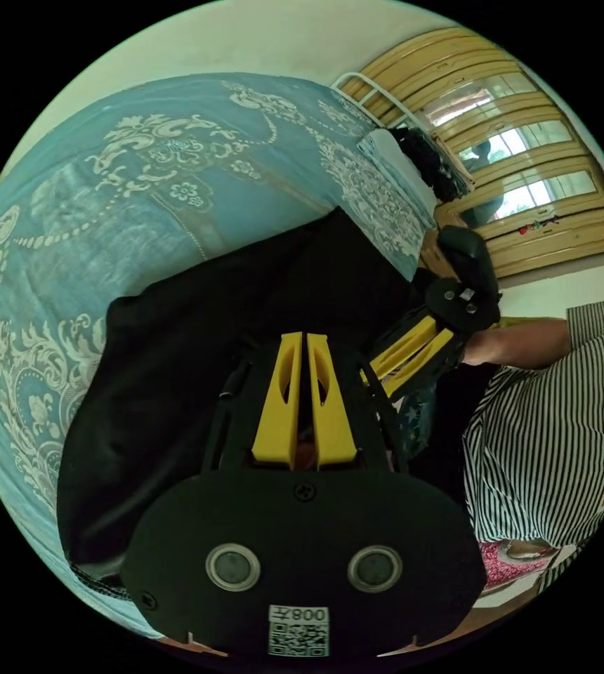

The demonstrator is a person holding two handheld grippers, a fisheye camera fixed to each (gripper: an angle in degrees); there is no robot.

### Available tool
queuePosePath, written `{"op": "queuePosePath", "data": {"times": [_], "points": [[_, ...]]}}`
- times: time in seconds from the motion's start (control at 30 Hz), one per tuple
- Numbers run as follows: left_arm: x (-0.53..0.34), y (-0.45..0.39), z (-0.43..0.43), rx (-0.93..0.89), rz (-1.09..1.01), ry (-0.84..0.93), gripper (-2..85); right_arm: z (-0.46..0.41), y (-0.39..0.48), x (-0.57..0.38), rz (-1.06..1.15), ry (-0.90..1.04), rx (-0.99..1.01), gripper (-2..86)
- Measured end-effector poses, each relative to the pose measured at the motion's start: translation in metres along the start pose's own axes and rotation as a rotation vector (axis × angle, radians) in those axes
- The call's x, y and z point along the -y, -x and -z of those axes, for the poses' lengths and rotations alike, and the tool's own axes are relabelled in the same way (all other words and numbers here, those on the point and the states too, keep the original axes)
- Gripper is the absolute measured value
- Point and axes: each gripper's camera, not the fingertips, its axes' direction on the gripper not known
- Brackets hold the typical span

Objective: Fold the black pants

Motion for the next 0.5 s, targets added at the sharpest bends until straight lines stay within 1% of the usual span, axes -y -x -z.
{"op": "queuePosePath", "data": {"times": [0.07,0.2,0.4,0.5], "points": [[-0.004,-0.001,-0.012,0.046,0.01,0.056,0.5,-0.005,-0.008,-0.002,0.008,0.003,0.003,5.8],[-0.012,0.0,-0.013,0.044,0.027,0.047,0.2,-0.01,-0.016,-0.007,0.042,0.011,0.048,3.6],[-0.025,-0.01,-0.008,0.074,0.037,0.005,0.1,-0.011,-0.027,-0.017,0.048,-0.025,-0.026,0.7],[-0.029,-0.014,-0.014,0.14,0.069,0.029,0.1,-0.016,-0.038,-0.017,0.022,-0.023,-0.091,0.3]]}}
